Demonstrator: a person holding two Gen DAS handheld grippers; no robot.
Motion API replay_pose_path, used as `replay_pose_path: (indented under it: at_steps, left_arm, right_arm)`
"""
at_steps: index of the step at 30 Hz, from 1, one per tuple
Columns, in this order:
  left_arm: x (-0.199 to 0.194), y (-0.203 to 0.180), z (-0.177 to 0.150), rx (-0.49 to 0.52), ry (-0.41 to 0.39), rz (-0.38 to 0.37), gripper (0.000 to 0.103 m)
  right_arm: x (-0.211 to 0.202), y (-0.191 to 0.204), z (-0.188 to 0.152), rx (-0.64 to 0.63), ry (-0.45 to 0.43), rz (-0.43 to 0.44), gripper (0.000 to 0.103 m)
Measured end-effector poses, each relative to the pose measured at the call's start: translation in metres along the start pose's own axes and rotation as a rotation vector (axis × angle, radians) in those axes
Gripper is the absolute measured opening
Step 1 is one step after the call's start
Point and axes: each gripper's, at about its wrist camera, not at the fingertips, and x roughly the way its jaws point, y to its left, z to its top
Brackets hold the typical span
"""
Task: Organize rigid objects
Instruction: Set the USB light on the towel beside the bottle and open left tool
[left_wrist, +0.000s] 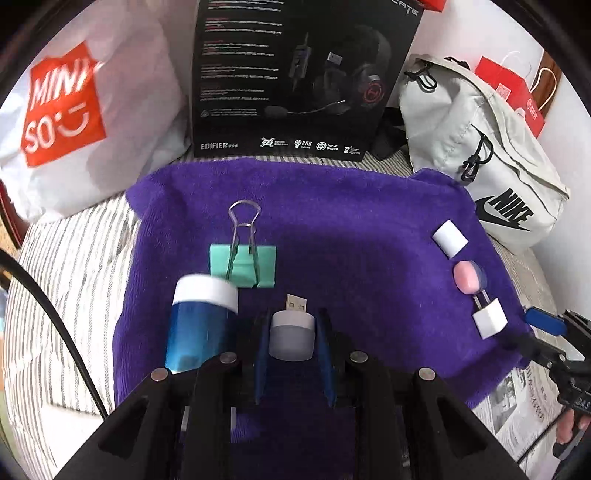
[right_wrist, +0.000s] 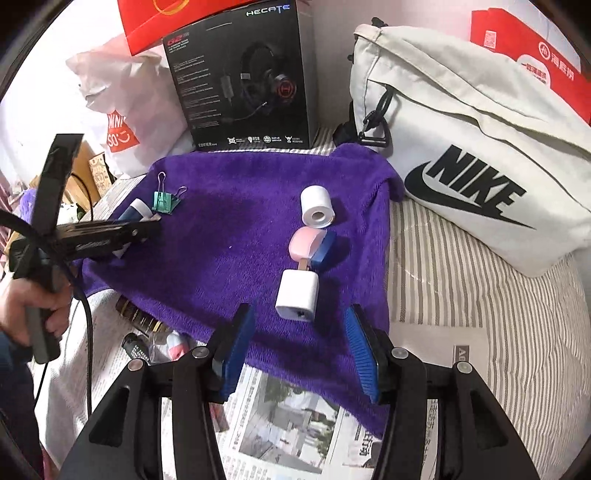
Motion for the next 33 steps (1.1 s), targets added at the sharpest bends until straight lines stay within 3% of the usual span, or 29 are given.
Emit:
replay_pose_path:
  at_steps: [5, 12, 19, 22, 26, 33]
  left_arm:
    - [0.007, -0.005, 0.007, 0.022, 0.003, 0.034, 0.023]
    - [0.016, -0.024, 0.002, 0.143, 0.017, 0.143, 0.023]
    - [0.015, -0.02, 0.003, 0.128, 0.023, 0.145, 0.023]
    - [0.013, -0.021, 0.001, 0.12, 0.026, 0.146, 0.029]
    - [0.007, -0.027, -0.008, 0.118, 0.044, 0.138, 0.05]
    - [-0.02, -0.03, -0.024, 0.066, 0.038, 0.1, 0.051]
  right_arm:
    - [0.0, -0.001, -0.004, 0.007, 0.001, 0.008, 0.052]
    - [-0.003, -0.001, -0.007, 0.013, -0.004, 0.017, 0.052]
    - [-0.008, -0.004, -0.01, 0.017, -0.009, 0.018, 0.052]
    - [-0.011, -0.005, -0.012, 0.024, -0.013, 0.02, 0.052]
    - [-0.018, -0.006, -0.013, 0.028, -0.023, 0.021, 0.052]
    - [-0.037, 0.001, -0.019, 0.015, -0.044, 0.037, 0.052]
